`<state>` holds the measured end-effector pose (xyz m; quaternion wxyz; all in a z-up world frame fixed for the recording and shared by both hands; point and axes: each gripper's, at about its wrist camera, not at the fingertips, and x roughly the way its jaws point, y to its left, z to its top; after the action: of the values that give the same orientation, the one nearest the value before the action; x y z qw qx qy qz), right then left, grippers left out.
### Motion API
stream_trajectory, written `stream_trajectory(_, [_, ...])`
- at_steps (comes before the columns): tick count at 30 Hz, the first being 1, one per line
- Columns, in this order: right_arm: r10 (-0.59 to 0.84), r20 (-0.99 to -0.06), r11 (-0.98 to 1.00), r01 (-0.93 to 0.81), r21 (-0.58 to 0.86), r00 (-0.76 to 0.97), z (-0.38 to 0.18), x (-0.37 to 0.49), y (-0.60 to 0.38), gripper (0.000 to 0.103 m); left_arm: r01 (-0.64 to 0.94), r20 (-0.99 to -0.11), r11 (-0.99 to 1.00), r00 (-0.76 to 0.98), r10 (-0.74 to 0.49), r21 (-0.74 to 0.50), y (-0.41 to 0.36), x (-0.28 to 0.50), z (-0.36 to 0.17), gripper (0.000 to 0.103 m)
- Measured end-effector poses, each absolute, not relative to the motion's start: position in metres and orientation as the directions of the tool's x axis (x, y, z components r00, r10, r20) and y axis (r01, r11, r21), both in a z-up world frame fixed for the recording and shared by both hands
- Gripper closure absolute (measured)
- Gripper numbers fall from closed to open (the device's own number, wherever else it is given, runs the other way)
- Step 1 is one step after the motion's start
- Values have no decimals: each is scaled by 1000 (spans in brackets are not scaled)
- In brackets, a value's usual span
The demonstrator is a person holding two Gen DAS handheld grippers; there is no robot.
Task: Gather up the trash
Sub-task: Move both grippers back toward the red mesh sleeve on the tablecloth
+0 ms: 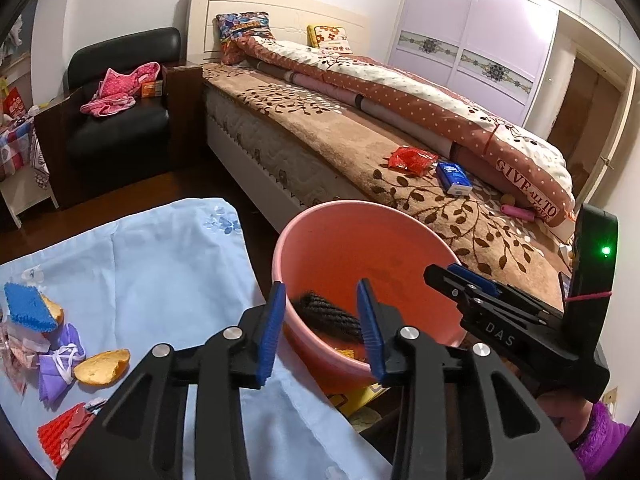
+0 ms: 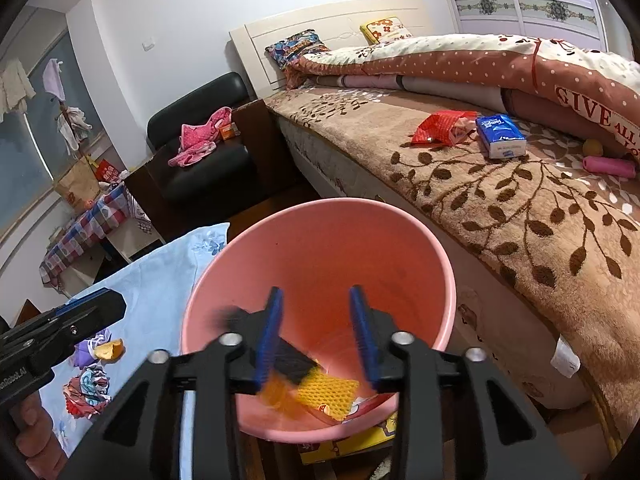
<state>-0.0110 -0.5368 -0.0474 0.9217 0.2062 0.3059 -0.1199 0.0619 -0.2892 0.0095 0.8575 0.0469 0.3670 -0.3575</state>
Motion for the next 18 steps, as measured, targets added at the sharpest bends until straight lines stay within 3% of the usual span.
stream_trajectory(18, [-61,-581,903,293,315,811,-33,-17,-514,61,562,-682,798,497,-536,-216,-239,60,6,65])
